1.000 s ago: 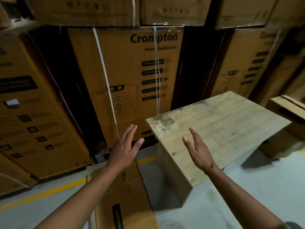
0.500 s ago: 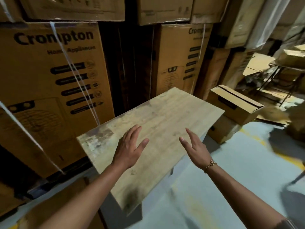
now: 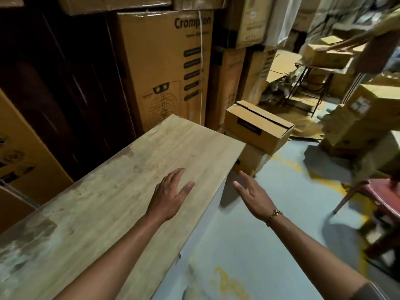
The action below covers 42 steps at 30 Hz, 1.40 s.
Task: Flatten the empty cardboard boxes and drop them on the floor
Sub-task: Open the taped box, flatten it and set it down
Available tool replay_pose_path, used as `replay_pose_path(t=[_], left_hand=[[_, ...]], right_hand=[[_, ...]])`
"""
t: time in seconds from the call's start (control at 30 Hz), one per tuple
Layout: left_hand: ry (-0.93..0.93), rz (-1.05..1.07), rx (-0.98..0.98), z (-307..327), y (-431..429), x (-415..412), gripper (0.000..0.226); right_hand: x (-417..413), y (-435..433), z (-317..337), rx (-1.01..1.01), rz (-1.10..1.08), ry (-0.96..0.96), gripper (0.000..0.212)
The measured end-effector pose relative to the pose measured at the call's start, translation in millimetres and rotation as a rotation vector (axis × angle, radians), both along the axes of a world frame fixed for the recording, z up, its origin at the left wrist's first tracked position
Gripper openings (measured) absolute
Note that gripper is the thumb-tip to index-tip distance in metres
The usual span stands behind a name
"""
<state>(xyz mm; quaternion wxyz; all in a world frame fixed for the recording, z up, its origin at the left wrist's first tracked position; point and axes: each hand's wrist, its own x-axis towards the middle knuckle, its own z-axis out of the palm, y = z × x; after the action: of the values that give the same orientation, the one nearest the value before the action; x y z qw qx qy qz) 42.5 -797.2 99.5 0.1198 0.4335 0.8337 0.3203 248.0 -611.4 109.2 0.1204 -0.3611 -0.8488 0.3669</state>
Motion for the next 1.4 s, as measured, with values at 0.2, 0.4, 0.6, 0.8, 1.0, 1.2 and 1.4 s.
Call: replay_pose_path(t=[0.2,0.4,0.6,0.8,1.0,1.2,1.4], left_hand=[[-0.263,-0.093,-0.067,-7,122,-35,0.058],[-0.274,-0.177,-0.133,-6,242,-45,0.053],[-0.280,-0.193,-0.140,-22,381,-38,0.050],[-0.416,-0.110,-0.138,-32,517,-15,0.052],[-0.475,-0.085,-0.153,-43,614,-10,0.053],[-0.595,0.034,-0.141,-69,714,-44,0.045],[-0.778,0.178,-0.093,-107,824,-81,0.036]], right_hand=[[-8,99,2,-0.023,-0.119,-0.038,0.067],[-6,203,-6,-0.024,-0.215,-0.045,0.064],[4,339,-26,-0.078,-0.227,-0.049,0.069],[17,483,-27,-0.154,-0.178,-0.080,0.063],[7,596,-25,-0.170,-0.098,-0.144,0.059],[-33,705,-43,-0.211,-0.013,-0.215,0.055],[-81,812,-71,-0.303,0.022,-0.283,0.071]])
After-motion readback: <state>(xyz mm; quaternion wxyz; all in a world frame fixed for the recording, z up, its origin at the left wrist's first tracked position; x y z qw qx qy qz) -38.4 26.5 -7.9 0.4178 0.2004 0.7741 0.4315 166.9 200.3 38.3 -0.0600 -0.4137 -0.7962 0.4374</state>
